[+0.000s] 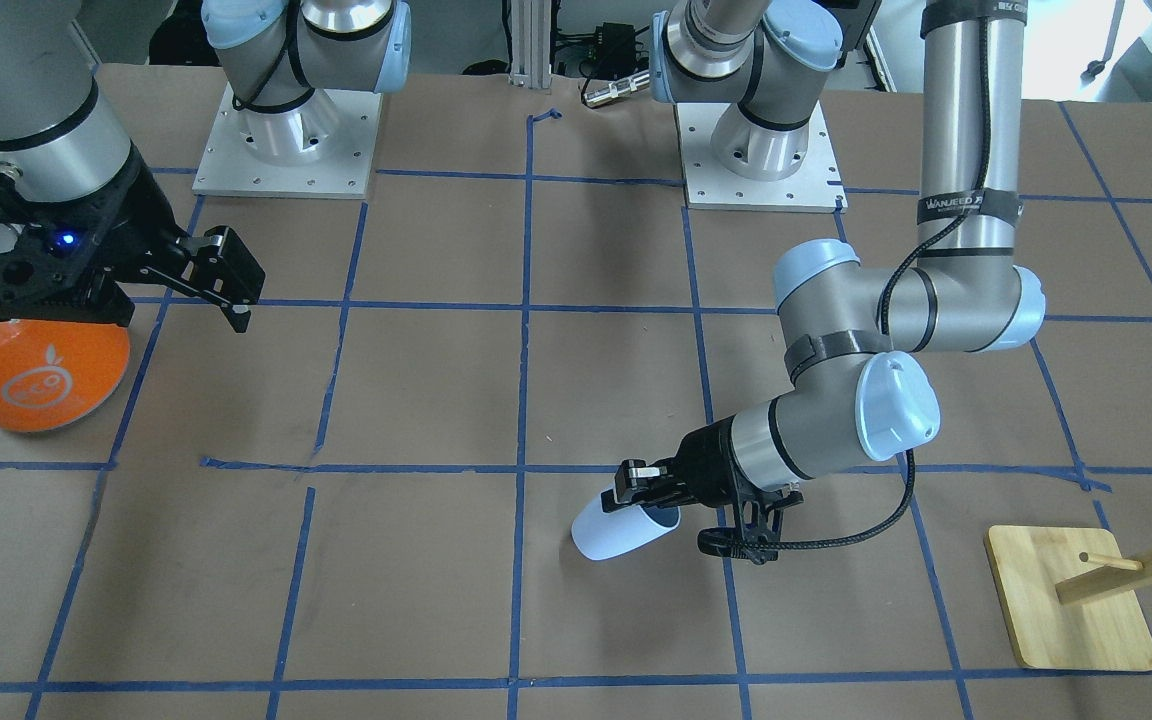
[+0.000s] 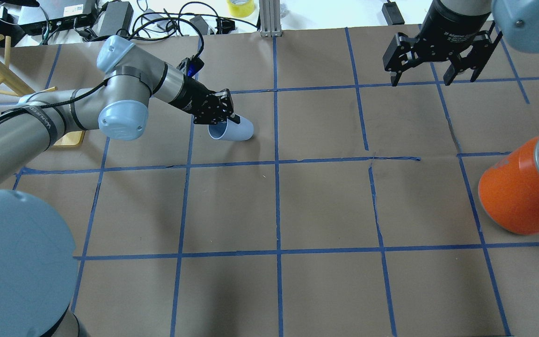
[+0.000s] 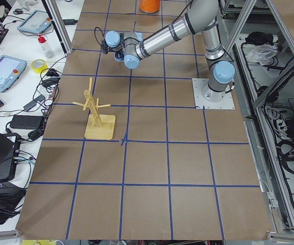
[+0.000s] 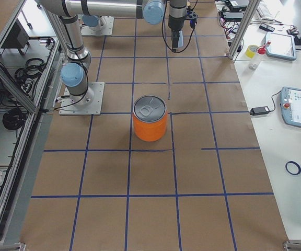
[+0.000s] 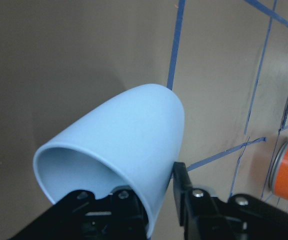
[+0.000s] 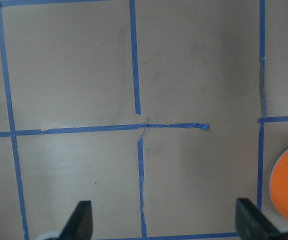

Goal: Flip cup
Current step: 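Lift and rotate the cup upright with the left gripper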

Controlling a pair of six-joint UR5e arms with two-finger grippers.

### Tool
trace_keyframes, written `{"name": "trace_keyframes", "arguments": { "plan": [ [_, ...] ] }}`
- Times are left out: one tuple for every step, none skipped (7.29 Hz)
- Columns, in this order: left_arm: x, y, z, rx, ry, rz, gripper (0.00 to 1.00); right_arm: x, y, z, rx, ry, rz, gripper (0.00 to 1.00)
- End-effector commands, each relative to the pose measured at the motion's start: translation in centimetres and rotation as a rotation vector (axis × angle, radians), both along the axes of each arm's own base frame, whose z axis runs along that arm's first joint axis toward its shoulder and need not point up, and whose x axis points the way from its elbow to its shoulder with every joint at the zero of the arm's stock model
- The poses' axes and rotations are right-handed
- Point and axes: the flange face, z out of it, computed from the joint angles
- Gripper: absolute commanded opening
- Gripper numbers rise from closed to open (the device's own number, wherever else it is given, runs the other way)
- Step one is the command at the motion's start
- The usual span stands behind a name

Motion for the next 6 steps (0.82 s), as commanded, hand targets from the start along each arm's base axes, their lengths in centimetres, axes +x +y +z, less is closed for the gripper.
{"name": "trace_keyframes", "arguments": {
  "plan": [
    [1.2, -0.5, 4.0, -0.003, -0.21, 0.005, 0.0, 0.0, 0.0, 0.0, -0.001, -0.001, 0.0, 1.0],
    [2.6, -0.5, 3.8, 0.009, -0.366, 0.005, 0.0, 0.0, 0.0, 0.0, -0.001, 0.0, 0.0, 1.0],
    [4.2, -0.7, 3.4, 0.009, -0.507, -0.003, 0.0, 0.0, 0.0, 0.0, -0.001, 0.0, 0.0, 1.0],
    [5.0, -2.4, 3.9, 0.007, -0.558, -0.013, 0.0, 0.0, 0.0, 0.0, -0.001, 0.002, 0.0, 1.0],
    [6.3, -3.3, 5.1, 0.034, -0.648, -0.124, 0.0, 0.0, 0.0, 0.0, -0.001, 0.0, 0.0, 1.0],
    [7.2, -4.2, 4.4, 0.032, -0.688, -0.18, 0.0, 0.0, 0.0, 0.0, -0.001, 0.0, 0.0, 1.0]
  ]
}}
